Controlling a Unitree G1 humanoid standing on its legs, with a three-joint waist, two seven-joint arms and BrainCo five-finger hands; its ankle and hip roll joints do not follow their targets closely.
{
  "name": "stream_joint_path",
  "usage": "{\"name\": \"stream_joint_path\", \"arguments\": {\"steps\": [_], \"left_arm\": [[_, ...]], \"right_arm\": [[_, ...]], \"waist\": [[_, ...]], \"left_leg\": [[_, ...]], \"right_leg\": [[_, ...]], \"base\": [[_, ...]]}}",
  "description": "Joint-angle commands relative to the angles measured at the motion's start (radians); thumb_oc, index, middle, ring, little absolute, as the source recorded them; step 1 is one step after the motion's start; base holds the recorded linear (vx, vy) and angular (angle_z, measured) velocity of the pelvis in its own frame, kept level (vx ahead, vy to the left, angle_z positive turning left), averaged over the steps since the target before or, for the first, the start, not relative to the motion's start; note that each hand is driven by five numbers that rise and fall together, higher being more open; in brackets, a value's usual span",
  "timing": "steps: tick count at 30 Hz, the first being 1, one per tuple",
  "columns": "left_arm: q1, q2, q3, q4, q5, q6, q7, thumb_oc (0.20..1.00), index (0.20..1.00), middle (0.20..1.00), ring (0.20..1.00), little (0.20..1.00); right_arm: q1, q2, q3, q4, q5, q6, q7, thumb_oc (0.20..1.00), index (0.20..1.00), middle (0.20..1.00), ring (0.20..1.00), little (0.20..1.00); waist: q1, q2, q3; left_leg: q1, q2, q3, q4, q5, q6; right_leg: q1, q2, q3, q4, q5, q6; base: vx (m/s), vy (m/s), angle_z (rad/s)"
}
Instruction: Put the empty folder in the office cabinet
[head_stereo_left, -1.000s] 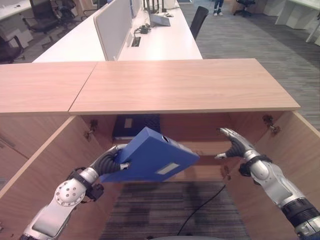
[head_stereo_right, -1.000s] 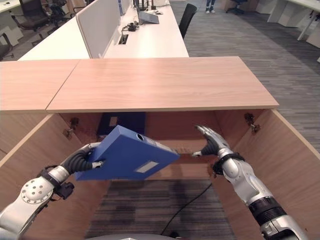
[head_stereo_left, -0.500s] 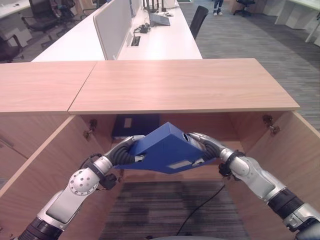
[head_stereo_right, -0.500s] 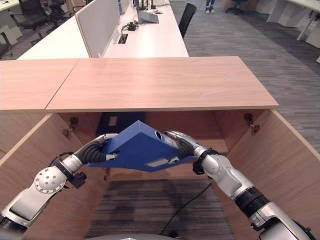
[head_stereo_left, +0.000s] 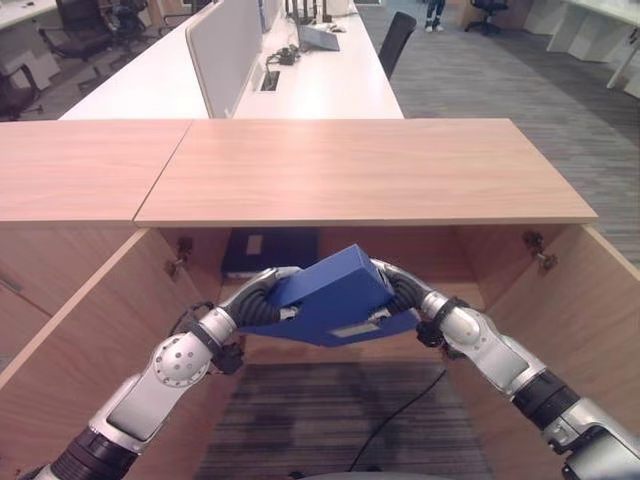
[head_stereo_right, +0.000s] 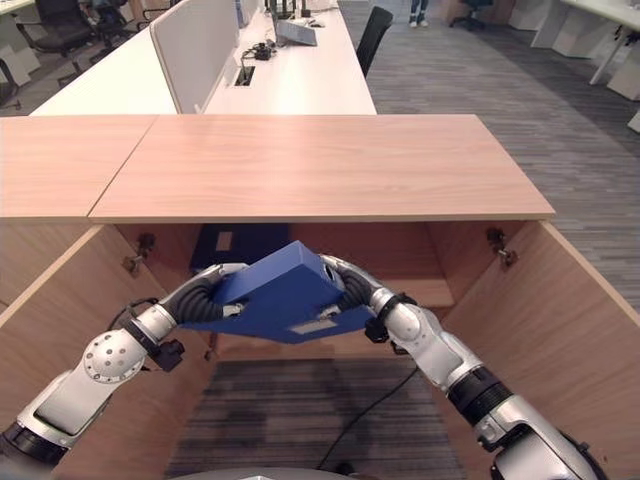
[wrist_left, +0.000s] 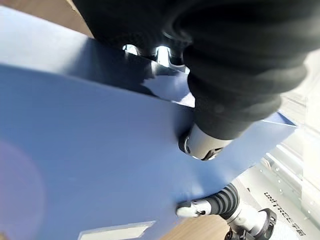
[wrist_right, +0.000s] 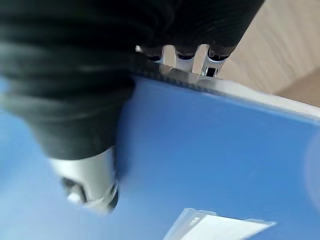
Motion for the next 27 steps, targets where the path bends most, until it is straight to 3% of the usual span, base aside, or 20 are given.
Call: {"name": "stream_joint_path", "arguments": {"steps": [1, 13, 14, 15, 16, 20, 23, 25, 27], "left_arm": [[-0.192, -0.069, -0.051, -0.180, -0.169, -0.146, 0.041, 0.200, 0.200, 0.200, 0.200, 0.200], [-0.264, -0.082, -0.052, -0.214, -0.167, -0.167, 0.037, 0.200, 0.200, 0.200, 0.200, 0.200], [-0.252, -0.079, -0.047, -0.192, -0.132, -0.157, 0.036, 0.805, 0.805, 0.805, 0.805, 0.805], [-0.251, -0.079, -0.047, -0.192, -0.130, -0.157, 0.037, 0.805, 0.805, 0.805, 0.805, 0.805], [-0.217, -0.078, -0.033, -0.154, -0.102, -0.144, 0.035, 1.000, 1.000, 1.000, 1.000, 1.000], [-0.147, -0.081, -0.002, -0.068, -0.052, -0.116, 0.034, 1.000, 1.000, 1.000, 1.000, 1.000], [0.050, -0.106, 0.127, 0.053, 0.020, -0.063, 0.033, 1.000, 1.000, 1.000, 1.000, 1.000], [0.254, -0.247, 0.242, 0.334, -0.059, 0.016, 0.019, 1.000, 1.000, 1.000, 1.000, 1.000], [0.279, -0.306, 0.251, 0.494, -0.132, 0.056, 0.018, 1.000, 1.000, 1.000, 1.000, 1.000]], "right_arm": [[-0.061, 0.107, 0.134, 0.000, 0.083, -0.036, 0.083, 0.200, 0.200, 0.200, 0.200, 0.200], [-0.103, 0.086, 0.229, 0.011, 0.165, -0.023, 0.211, 0.200, 0.200, 0.200, 0.200, 0.200], [-0.100, 0.083, 0.228, 0.030, 0.152, -0.020, 0.212, 0.200, 0.200, 0.200, 0.200, 0.200], [-0.100, 0.084, 0.229, 0.031, 0.152, -0.021, 0.211, 0.200, 0.200, 0.200, 0.200, 0.200], [-0.084, 0.087, 0.219, 0.068, 0.138, -0.013, 0.208, 0.200, 0.200, 0.200, 0.200, 0.200], [-0.028, 0.083, 0.183, 0.116, 0.131, -0.002, 0.201, 0.200, 0.200, 0.200, 0.200, 0.200], [0.132, 0.075, 0.045, 0.170, 0.152, 0.026, 0.186, 0.200, 0.200, 0.200, 0.200, 0.200], [0.312, 0.109, -0.163, 0.237, 0.218, 0.052, 0.147, 0.200, 0.200, 0.200, 0.200, 0.200], [0.336, 0.118, -0.217, 0.268, 0.233, 0.066, 0.128, 0.200, 0.200, 0.200, 0.200, 0.200]], "waist": [[0.014, -0.056, -0.030], [0.027, -0.062, -0.030], [0.029, -0.062, -0.031], [0.029, -0.062, -0.031], [0.031, -0.062, -0.029], [0.031, -0.061, -0.028], [0.033, -0.059, -0.019], [0.022, -0.056, -0.002], [0.017, -0.055, 0.000]], "left_leg": [[0.010, -0.005, -0.043, 0.002, -0.096, -0.015], [0.008, -0.002, -0.049, 0.002, -0.090, -0.023], [0.008, -0.001, -0.048, 0.002, -0.090, -0.024], [0.008, -0.001, -0.048, 0.002, -0.090, -0.024], [0.008, 0.000, -0.047, 0.002, -0.089, -0.025], [0.008, 0.001, -0.048, 0.002, -0.089, -0.026], [0.007, 0.005, -0.051, 0.002, -0.086, -0.029], [-0.005, 0.017, -0.057, 0.002, -0.080, -0.031], [-0.014, 0.021, -0.059, 0.002, -0.071, -0.031]], "right_leg": [[0.036, -0.046, -0.042, 0.006, -0.029, 0.069], [0.036, -0.048, -0.052, 0.006, -0.031, 0.069], [0.037, -0.047, -0.054, 0.006, -0.032, 0.070], [0.037, -0.047, -0.054, 0.006, -0.032, 0.070], [0.038, -0.046, -0.055, 0.006, -0.033, 0.069], [0.039, -0.044, -0.057, 0.006, -0.034, 0.067], [0.042, -0.041, -0.059, 0.006, -0.037, 0.064], [0.029, -0.029, -0.062, 0.006, -0.040, 0.055], [0.019, -0.023, -0.060, 0.006, -0.038, 0.049]], "base": [[0.00, 0.000, 0.00], [0.00, 0.000, 0.00], [0.00, 0.000, 0.00], [0.00, 0.000, 0.00], [0.00, 0.000, 0.00], [0.00, 0.000, 0.00], [0.03, -0.060, 0.04], [0.00, -0.126, 0.03], [-0.01, -0.086, -0.04]]}}
